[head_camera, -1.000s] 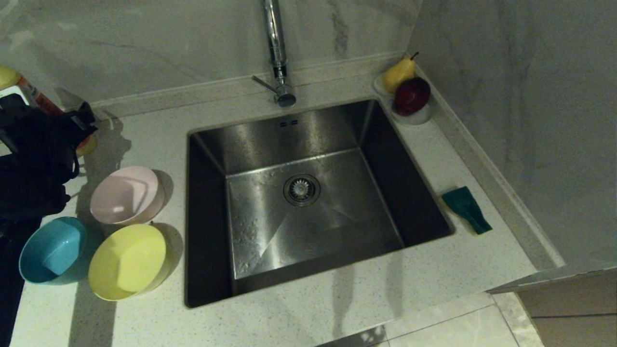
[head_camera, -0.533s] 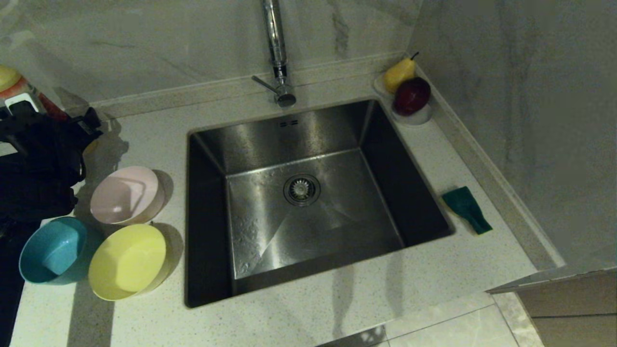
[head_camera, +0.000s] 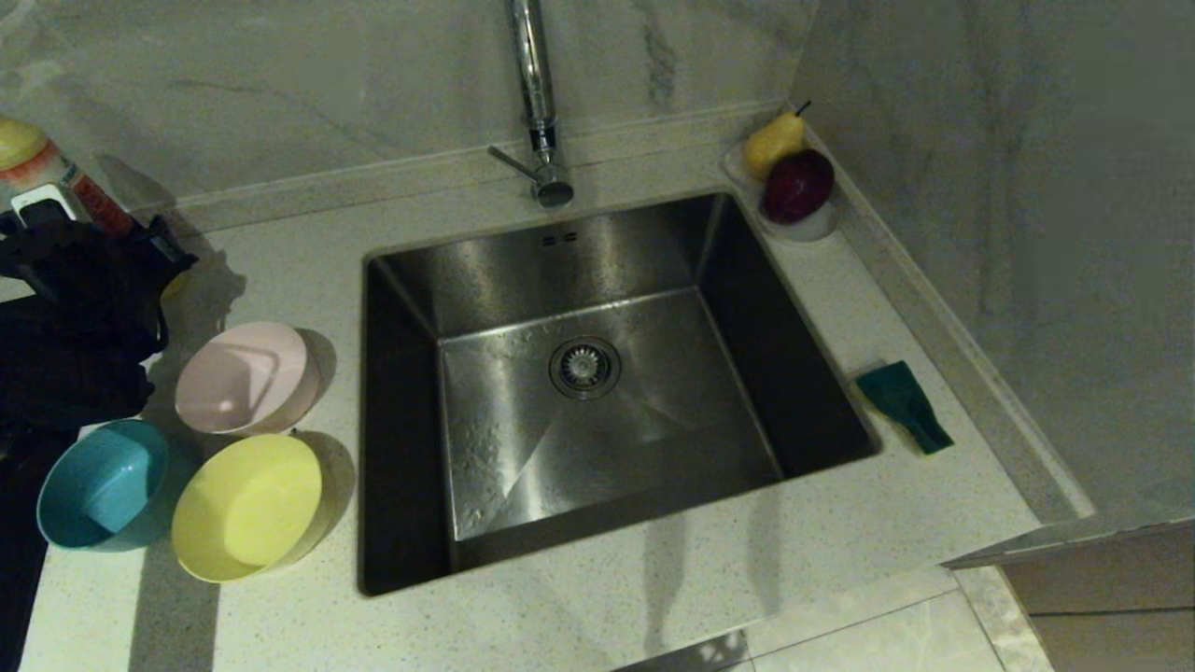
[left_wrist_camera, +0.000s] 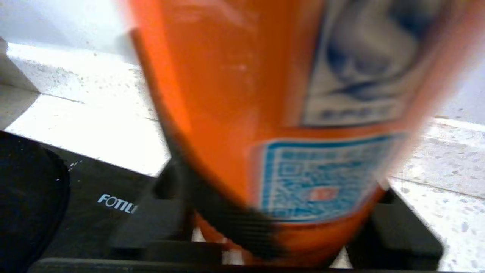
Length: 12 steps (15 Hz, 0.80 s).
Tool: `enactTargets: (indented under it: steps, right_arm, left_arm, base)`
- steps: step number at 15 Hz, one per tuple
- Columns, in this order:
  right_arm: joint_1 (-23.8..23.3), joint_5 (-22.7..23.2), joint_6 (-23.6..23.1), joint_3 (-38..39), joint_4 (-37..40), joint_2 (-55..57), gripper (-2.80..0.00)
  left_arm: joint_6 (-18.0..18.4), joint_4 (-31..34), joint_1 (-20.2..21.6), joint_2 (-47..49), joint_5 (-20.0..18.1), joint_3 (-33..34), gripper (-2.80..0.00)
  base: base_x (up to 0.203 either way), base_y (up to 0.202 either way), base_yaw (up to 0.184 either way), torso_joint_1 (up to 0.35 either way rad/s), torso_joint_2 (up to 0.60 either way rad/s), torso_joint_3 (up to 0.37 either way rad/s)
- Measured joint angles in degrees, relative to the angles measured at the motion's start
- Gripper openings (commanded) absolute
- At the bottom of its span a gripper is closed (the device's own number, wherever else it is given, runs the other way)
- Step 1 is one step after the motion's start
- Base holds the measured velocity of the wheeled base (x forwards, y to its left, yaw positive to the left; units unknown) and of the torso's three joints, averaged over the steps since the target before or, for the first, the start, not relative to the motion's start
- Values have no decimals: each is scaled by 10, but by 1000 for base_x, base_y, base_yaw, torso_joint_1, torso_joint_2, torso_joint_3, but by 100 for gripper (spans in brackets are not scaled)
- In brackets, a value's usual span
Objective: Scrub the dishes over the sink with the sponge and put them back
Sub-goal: Grab the dish soap
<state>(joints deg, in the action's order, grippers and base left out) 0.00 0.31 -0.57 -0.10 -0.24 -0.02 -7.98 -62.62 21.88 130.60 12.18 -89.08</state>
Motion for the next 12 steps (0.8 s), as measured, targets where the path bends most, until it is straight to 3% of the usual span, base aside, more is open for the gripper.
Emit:
enactTargets:
  steps: [7,12]
  right_arm:
    - [0,0,0,0,0,0,-280]
    - [0,0,0,0,0,0,-280]
  left_arm:
    - [-8,13,-1,-24,5,9,-280]
    - [-17,69,-2,-153,14,75,-280]
  base:
    - [0,0,0,0,0,0]
    - [0,0,0,0,0,0]
